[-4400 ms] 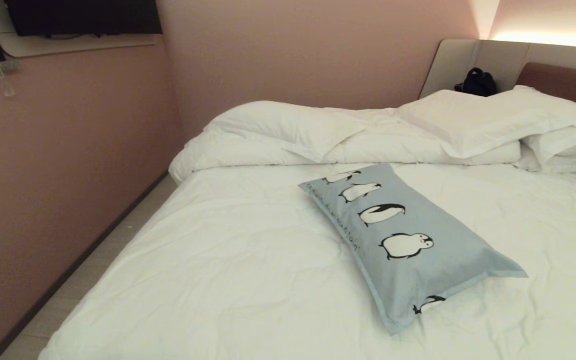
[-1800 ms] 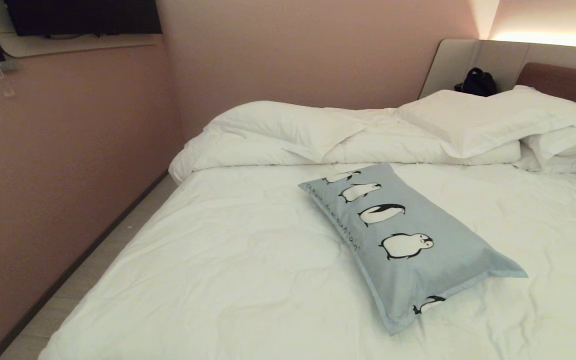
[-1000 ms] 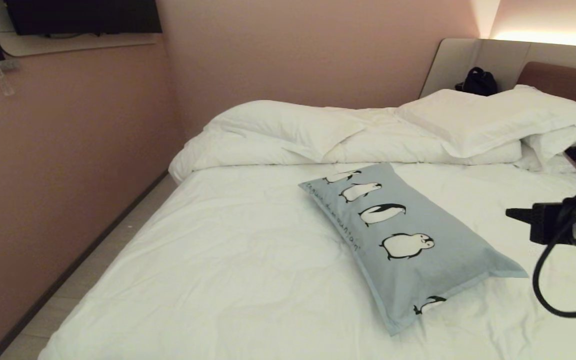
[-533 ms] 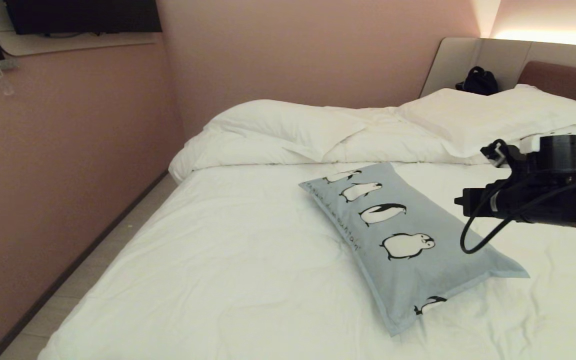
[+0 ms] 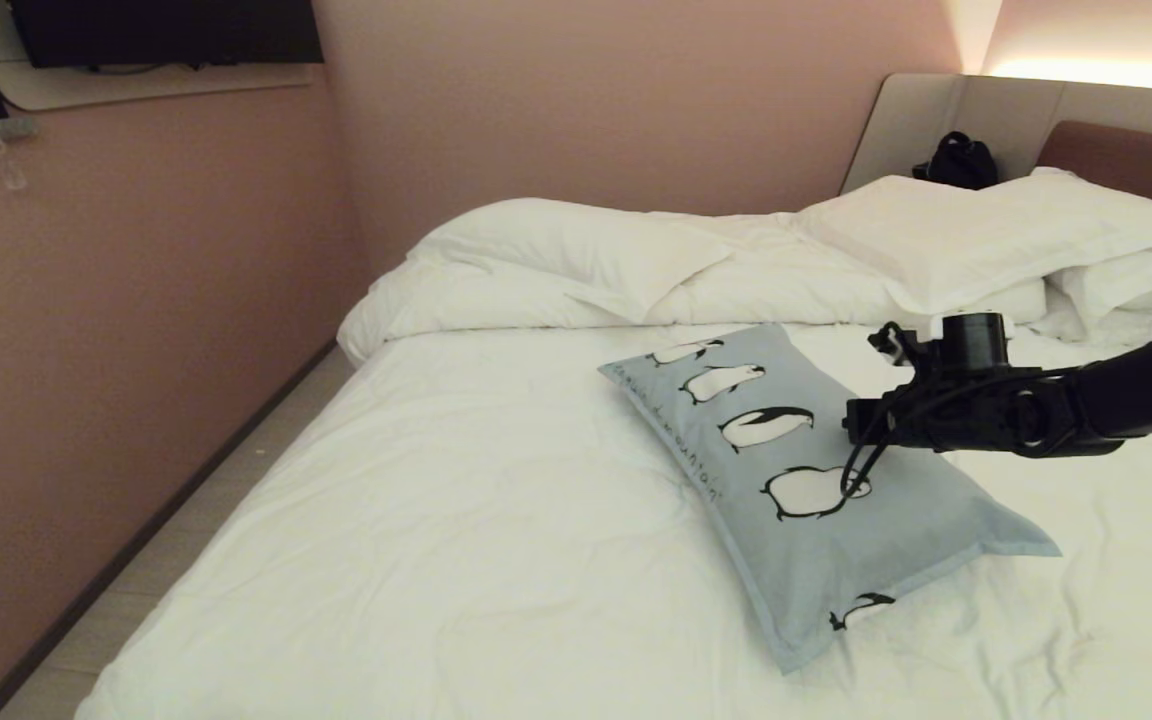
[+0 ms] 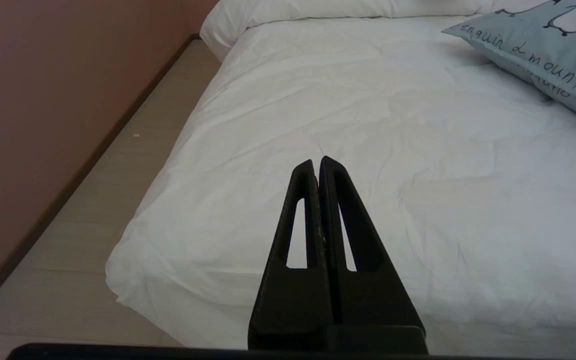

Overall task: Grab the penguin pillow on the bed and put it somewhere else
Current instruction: Pick up the pillow

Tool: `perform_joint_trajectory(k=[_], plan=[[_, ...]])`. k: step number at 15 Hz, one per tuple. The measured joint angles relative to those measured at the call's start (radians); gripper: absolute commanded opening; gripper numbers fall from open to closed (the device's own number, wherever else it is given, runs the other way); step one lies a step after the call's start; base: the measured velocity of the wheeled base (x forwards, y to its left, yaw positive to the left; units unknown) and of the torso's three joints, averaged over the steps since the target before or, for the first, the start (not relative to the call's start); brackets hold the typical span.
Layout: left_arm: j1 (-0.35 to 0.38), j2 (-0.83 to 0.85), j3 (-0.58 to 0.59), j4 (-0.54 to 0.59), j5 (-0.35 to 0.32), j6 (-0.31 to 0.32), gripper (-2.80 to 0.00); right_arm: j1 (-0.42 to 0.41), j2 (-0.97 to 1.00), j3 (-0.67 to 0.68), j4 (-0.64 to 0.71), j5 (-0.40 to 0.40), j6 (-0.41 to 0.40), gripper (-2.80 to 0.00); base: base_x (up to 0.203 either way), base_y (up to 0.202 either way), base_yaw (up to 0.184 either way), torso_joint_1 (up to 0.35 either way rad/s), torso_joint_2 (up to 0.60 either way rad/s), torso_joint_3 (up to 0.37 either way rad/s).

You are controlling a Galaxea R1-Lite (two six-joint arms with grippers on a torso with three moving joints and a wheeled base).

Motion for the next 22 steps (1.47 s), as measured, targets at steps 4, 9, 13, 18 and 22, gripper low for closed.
perform_joint_trajectory(k=[4,9,13,18,22], plan=[[0.0,0.0,0.0,0.0,0.0,0.0,-2.8,0.026,0.03,-0.012,-0.001,-0.002,-0.01,-2.8,0.0,0.0,0.0,0.0,0.0,0.0],[0.0,0.0,0.0,0.0,0.0,0.0,-2.8,0.048,0.03,-0.006,0.001,-0.007,-0.016,0.0,0.0,0.0,0.0,0.0,0.0,0.0],[0.0,0.0,0.0,0.0,0.0,0.0,-2.8,0.055,0.007,-0.015,0.001,-0.016,-0.031,0.0,0.0,0.0,0.0,0.0,0.0,0.0],[0.0,0.0,0.0,0.0,0.0,0.0,-2.8,0.056,0.02,-0.057,0.004,-0.055,-0.037,0.0,0.0,0.0,0.0,0.0,0.0,0.0],[0.0,0.0,0.0,0.0,0.0,0.0,-2.8,0.056,0.103,-0.098,0.005,-0.058,-0.04,0.0,0.0,0.0,0.0,0.0,0.0,0.0]])
